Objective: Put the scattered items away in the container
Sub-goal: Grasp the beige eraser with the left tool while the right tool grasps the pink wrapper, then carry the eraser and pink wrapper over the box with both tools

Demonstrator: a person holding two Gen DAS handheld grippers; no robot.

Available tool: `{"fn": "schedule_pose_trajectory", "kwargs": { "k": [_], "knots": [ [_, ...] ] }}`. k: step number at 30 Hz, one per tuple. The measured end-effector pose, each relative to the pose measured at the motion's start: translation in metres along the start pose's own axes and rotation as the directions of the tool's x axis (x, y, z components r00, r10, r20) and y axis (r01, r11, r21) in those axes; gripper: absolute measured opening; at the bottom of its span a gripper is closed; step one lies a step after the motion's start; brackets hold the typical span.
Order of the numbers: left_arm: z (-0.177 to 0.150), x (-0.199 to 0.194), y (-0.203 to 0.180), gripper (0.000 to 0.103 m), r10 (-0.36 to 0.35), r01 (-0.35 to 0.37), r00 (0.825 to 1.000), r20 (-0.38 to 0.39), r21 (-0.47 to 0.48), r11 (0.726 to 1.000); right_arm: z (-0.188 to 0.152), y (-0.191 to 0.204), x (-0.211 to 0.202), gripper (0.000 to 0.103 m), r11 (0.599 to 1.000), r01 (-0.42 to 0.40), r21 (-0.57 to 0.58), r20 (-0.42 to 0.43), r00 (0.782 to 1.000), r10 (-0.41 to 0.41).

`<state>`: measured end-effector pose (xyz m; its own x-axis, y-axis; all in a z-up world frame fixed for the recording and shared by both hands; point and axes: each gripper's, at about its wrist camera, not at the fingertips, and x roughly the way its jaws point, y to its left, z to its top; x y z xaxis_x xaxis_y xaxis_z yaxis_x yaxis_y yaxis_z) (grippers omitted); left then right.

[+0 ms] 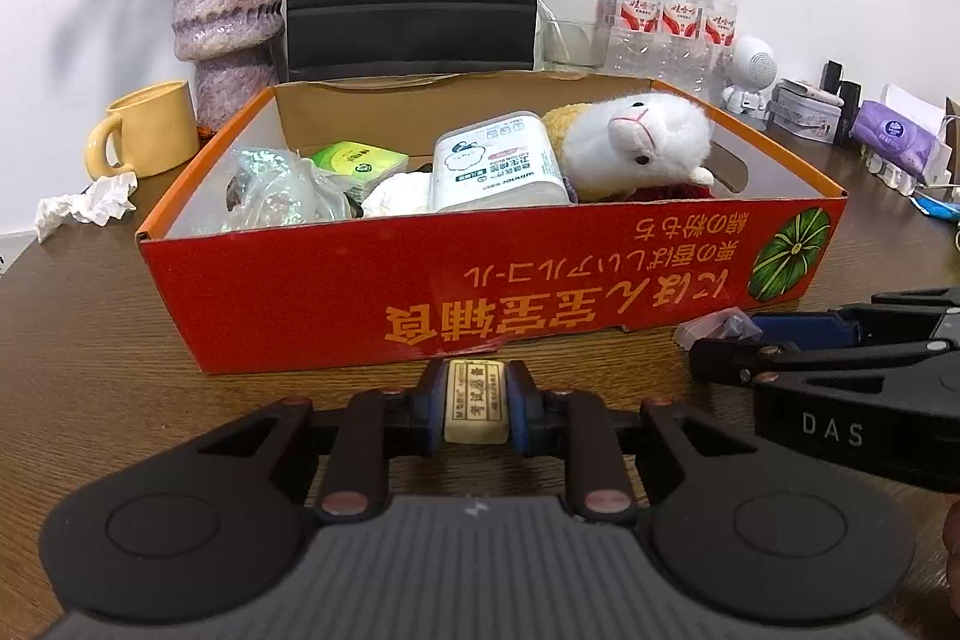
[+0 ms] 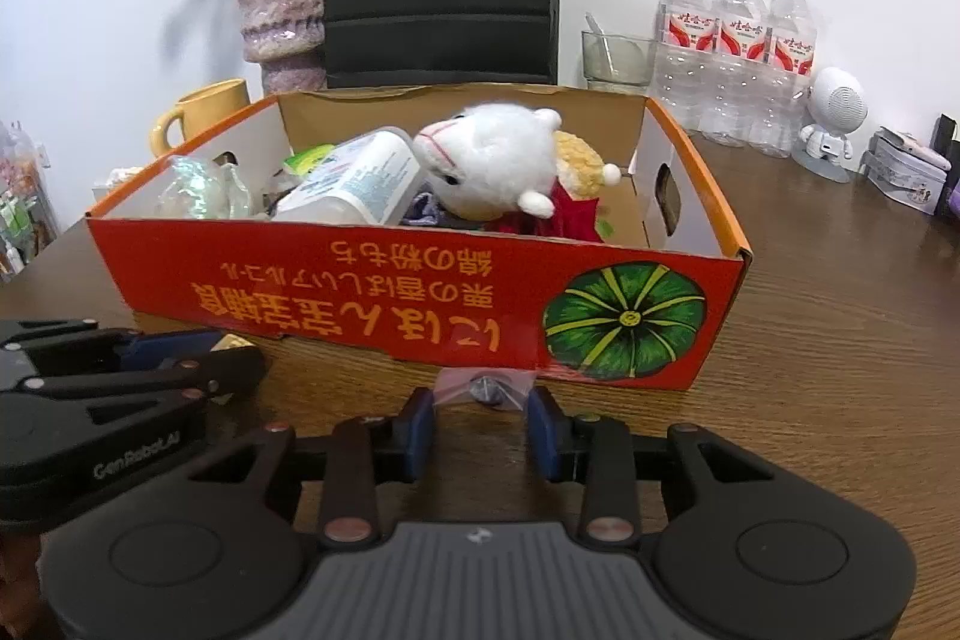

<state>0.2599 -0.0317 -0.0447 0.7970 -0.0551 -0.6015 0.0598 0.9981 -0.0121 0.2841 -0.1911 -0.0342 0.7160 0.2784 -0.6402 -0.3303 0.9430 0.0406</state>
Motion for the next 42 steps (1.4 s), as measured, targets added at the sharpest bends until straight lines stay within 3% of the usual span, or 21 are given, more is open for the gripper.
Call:
{"fn": "schedule_pose_trajectory", "kwargs": {
  "k": [11, 26, 34, 42],
  "knots": [
    [-0.001, -0.004, 0.001, 0.022, -0.014, 0.014, 1.000, 0.011, -0.007, 1.000, -0.001, -0.001, -0.005, 0.032, 1.000, -0.007, 0.017, 0.016, 1.000, 0.007],
    [0.006, -0.060, -0.002, 0.022, -0.040, 0.044, 0.991, 0.128, -0.023, 0.999, 0.005, 0.022, -0.058, 0.032, 0.999, -0.052, 0.014, 0.139, 0.989, 0.050],
    [0.036, -0.086, 0.008, 0.022, -0.031, 0.038, 0.974, 0.224, -0.028, 0.999, 0.035, 0.037, -0.079, 0.032, 0.998, -0.052, -0.024, 0.219, 0.974, 0.056],
    [0.071, -0.062, 0.023, 0.022, -0.021, 0.041, 0.967, 0.253, -0.072, 0.997, 0.079, 0.042, -0.060, 0.032, 0.999, -0.047, -0.002, 0.257, 0.965, 0.046]
  ]
}}
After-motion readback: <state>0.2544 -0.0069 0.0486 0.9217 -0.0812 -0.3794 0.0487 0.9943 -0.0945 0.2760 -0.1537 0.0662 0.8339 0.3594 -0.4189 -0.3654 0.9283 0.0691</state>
